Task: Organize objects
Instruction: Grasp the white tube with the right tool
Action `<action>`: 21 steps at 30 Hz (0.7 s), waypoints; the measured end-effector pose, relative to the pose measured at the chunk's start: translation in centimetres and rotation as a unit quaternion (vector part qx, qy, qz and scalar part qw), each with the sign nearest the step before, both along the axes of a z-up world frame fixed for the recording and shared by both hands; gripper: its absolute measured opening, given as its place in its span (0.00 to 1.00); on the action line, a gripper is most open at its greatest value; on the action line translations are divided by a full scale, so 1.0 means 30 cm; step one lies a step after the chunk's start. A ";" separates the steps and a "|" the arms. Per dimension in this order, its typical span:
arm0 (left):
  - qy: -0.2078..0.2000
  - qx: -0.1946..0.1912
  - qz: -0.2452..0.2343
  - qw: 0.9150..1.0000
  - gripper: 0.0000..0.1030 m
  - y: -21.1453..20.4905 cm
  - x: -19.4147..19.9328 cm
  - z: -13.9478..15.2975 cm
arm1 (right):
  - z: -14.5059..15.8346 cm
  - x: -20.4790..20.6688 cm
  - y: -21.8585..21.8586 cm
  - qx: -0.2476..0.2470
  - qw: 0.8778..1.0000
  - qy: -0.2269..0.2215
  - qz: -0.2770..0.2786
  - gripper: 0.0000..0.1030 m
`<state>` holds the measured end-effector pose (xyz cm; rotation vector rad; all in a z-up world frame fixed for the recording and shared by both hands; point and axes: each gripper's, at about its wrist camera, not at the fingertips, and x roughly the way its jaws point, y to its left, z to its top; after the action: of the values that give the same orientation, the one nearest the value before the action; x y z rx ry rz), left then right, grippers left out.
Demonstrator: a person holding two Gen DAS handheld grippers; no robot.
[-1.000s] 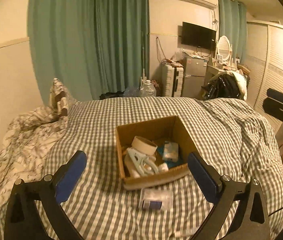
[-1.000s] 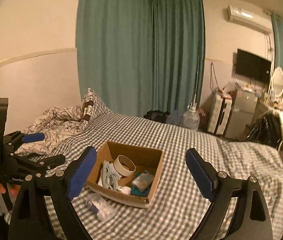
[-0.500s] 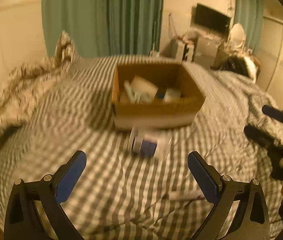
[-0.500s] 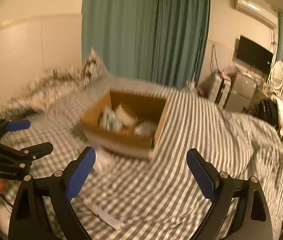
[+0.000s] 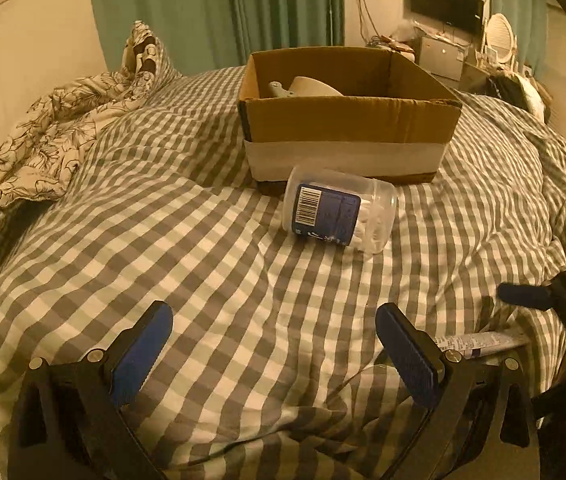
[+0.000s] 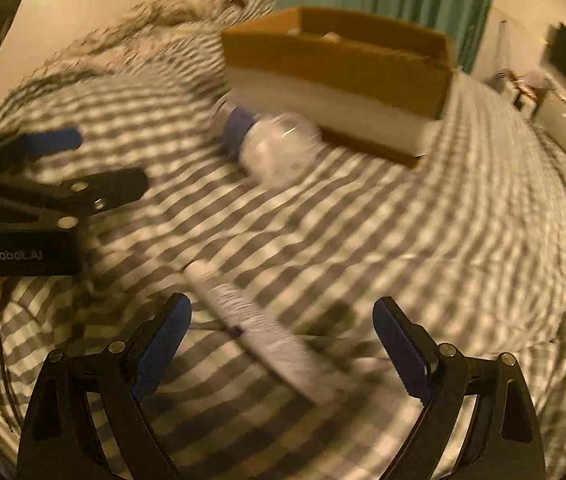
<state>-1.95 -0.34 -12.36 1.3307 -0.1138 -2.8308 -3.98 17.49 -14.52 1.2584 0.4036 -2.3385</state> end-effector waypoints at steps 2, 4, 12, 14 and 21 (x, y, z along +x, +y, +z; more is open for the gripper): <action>-0.003 0.002 0.001 1.000 1.00 -0.003 -0.005 -0.004 | -0.030 -0.006 -0.024 0.004 1.000 -0.015 0.007 0.69; -0.006 0.004 0.001 1.000 1.00 -0.003 -0.010 -0.006 | -0.040 -0.006 -0.029 -0.005 1.000 -0.024 0.008 0.57; -0.017 0.007 -0.018 1.000 1.00 0.009 -0.019 -0.005 | 0.027 0.001 0.011 -0.035 0.999 -0.027 0.003 0.23; -0.019 0.010 -0.023 0.999 1.00 0.010 -0.021 -0.003 | 0.060 0.001 0.038 -0.054 0.998 -0.022 -0.005 0.18; -0.016 0.013 -0.042 0.999 1.00 0.052 -0.061 0.016 | 0.191 -0.038 0.108 -0.064 0.997 0.034 -0.034 0.17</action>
<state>-3.79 1.22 -11.87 1.4090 -0.1369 -2.8909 -5.11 20.74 -8.77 1.1523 0.2320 -2.4268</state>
